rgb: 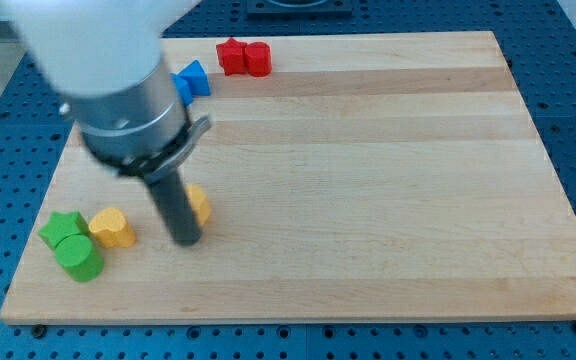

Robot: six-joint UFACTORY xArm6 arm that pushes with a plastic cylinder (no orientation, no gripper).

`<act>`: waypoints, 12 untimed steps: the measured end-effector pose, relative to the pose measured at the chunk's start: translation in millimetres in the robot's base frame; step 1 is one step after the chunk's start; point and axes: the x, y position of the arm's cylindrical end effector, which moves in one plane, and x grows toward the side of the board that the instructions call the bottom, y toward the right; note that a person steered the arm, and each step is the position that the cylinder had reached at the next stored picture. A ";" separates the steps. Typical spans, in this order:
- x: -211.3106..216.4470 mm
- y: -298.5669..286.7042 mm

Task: Push the yellow hexagon towards top center

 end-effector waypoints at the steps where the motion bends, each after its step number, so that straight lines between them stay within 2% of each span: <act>1: -5.4 9.5; 2: -2.9 -1.5; 3: -31.0 -16.1; 5: -77.1 68.1; 6: -66.6 48.4; 7: -52.1 -6.8; 8: -56.9 -52.7; 9: -75.8 -44.1; 11: -94.4 77.8; 12: -123.9 84.8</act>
